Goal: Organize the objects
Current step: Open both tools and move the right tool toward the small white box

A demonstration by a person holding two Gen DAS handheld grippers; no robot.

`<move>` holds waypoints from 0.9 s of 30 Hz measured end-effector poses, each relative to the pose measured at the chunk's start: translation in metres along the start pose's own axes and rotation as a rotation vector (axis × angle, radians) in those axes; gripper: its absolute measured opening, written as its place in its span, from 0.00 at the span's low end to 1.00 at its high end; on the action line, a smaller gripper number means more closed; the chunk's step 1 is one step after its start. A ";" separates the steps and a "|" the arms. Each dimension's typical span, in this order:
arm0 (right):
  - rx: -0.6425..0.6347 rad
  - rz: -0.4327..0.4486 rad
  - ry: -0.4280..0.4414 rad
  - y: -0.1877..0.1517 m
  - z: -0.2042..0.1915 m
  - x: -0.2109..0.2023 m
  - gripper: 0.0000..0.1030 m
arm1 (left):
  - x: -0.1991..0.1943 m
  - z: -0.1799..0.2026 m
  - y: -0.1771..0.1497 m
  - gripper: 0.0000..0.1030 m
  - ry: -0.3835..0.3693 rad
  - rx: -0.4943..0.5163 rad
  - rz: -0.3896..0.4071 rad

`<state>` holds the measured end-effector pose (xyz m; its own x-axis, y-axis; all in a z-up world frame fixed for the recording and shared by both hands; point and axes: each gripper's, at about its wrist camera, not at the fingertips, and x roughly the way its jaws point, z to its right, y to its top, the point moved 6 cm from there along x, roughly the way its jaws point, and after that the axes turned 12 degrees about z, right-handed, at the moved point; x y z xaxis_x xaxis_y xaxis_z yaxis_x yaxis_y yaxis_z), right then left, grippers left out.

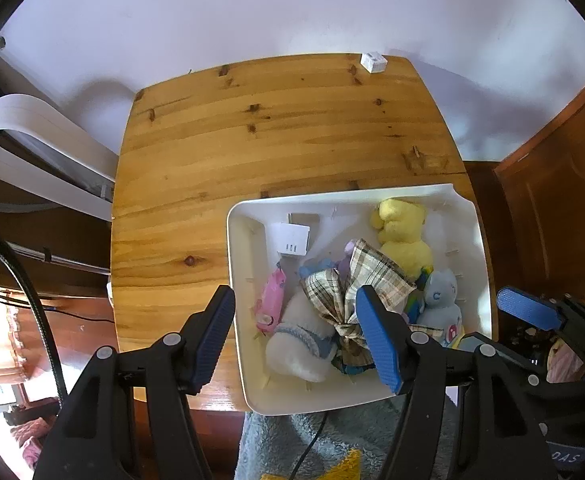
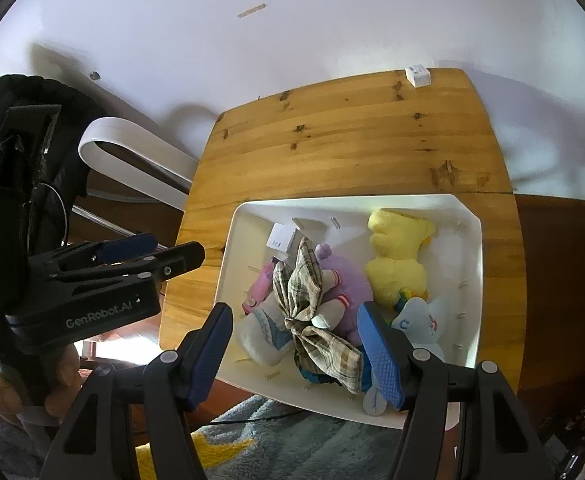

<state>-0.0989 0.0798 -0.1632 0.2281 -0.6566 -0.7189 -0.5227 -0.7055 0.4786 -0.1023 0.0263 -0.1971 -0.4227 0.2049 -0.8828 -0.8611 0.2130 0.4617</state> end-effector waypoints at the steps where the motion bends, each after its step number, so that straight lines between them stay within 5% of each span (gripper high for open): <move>1: -0.001 0.003 -0.001 0.001 -0.001 -0.001 0.64 | -0.001 0.000 0.001 0.65 -0.001 -0.003 0.004; 27: 0.026 0.059 0.002 0.040 0.007 -0.019 0.64 | -0.047 0.003 0.035 0.65 -0.004 -0.066 0.167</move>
<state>-0.1298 0.0661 -0.1340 0.1973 -0.6976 -0.6888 -0.5562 -0.6582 0.5073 -0.1122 0.0268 -0.1395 -0.5607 0.2357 -0.7938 -0.7956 0.1124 0.5954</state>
